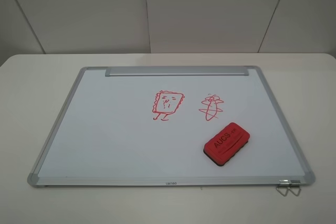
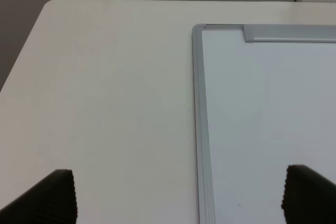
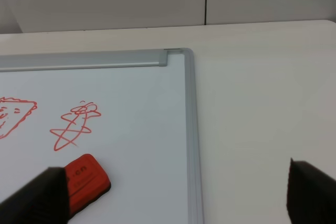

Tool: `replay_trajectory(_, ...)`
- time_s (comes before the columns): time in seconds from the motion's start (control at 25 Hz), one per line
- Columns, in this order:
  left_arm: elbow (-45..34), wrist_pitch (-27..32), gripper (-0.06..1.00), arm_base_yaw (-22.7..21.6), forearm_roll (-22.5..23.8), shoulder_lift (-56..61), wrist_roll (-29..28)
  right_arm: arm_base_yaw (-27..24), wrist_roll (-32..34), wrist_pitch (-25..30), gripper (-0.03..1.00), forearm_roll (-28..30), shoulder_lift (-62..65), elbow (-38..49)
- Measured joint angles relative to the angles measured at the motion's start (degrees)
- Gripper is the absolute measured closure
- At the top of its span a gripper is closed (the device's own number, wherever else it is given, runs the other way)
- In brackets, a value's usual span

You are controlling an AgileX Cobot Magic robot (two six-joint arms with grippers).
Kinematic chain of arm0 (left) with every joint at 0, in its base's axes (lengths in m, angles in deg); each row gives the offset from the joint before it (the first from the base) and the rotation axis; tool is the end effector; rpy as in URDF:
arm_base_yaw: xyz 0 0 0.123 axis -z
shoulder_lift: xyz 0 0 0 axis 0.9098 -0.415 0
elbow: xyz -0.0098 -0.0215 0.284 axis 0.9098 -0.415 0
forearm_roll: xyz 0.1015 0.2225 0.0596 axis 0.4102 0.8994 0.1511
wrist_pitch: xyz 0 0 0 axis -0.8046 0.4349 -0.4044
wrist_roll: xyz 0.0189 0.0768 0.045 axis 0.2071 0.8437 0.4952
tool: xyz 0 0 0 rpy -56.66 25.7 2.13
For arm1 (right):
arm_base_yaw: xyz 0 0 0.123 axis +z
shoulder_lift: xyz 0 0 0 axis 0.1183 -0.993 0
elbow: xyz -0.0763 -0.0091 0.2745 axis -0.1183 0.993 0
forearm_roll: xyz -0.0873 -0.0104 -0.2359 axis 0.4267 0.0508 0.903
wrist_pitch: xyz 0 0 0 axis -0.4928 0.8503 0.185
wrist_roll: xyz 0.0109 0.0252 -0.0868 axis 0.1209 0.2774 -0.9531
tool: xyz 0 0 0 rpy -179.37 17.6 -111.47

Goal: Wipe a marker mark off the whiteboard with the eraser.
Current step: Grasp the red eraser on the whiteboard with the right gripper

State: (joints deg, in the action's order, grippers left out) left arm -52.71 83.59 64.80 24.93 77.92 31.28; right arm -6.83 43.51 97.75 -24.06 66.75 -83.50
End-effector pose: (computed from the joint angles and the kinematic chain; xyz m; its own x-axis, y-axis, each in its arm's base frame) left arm -0.0053 0.0010 0.2769 -0.4445 -0.0166 -0.8956 -0.0276 0.9996 -0.0048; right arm -0.0071 -0.0020 0.2825 -0.4302 0.0550 -0.9010 0.0440 0.9982 0.0399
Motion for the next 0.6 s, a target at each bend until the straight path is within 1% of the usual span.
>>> replay_trajectory(0.6,0.0,0.0,0.17,0.0,0.0,0.0,0.0,0.0,0.0,0.0,0.23,0.0,0.0,0.0)
